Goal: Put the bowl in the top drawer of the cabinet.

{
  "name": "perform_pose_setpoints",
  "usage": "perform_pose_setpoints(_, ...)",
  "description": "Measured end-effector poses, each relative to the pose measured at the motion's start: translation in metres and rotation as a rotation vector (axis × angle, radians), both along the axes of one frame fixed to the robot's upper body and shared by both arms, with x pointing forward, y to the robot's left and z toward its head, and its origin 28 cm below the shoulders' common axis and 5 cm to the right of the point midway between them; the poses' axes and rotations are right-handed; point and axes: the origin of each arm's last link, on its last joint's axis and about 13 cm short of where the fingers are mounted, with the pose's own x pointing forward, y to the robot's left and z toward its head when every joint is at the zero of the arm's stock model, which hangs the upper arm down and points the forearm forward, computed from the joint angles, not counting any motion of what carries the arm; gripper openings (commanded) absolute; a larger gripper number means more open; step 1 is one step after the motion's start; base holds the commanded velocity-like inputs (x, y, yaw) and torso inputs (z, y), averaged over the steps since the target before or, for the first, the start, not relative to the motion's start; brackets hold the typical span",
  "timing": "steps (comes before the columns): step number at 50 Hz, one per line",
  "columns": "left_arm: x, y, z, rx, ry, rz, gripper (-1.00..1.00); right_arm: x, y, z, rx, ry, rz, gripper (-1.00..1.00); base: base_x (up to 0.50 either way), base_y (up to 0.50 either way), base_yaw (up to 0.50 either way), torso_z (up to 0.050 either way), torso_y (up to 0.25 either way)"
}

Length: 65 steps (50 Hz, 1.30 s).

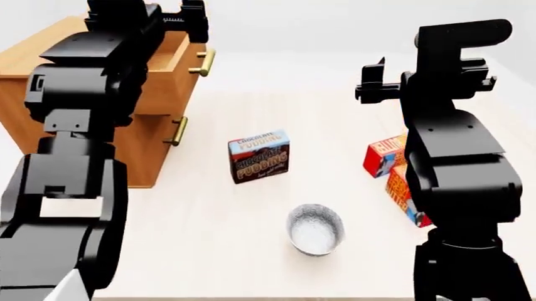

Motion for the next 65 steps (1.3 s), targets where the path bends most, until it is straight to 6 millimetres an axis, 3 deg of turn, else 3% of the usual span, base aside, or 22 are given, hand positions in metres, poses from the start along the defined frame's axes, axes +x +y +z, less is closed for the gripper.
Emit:
perform_pose_setpoints(35,0.015,-0.004,-0.013,0.042,0.225,0.009,1.0,0.002,0.0,-0.011,-0.068,0.005,0.0,1.0,0.5,0.0,0.0,0.0,0.001)
perform_pose_setpoints(65,0.009,-0.001,-0.037,-0.011,0.449,0.035,1.0,0.001,0.001,-0.023,-0.14,0.028,-0.028,1.0,0.0,0.0,0.0,0.0,0.0)
